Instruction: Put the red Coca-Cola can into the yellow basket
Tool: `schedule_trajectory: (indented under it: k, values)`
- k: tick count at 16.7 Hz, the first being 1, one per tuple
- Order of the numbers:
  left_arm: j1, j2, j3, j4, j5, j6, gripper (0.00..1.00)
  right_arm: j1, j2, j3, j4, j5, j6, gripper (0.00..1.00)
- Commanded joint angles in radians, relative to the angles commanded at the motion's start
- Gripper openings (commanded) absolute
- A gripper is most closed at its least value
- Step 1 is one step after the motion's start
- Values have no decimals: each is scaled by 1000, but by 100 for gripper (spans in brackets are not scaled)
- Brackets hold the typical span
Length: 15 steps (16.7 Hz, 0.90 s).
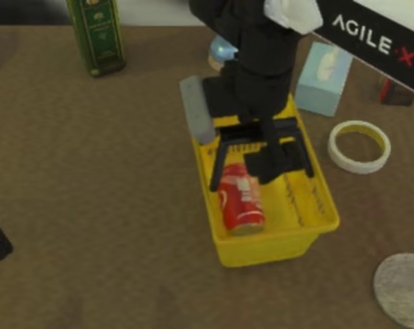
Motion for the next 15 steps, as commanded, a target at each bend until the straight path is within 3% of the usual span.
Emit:
schedule_trajectory:
  k: [12, 15]
  values:
    - [0, 0, 0, 0, 0, 0, 100, 0, 0, 0, 0, 0, 0, 2]
    - [0, 0, 0, 0, 0, 0, 100, 0, 0, 0, 0, 0, 0, 0]
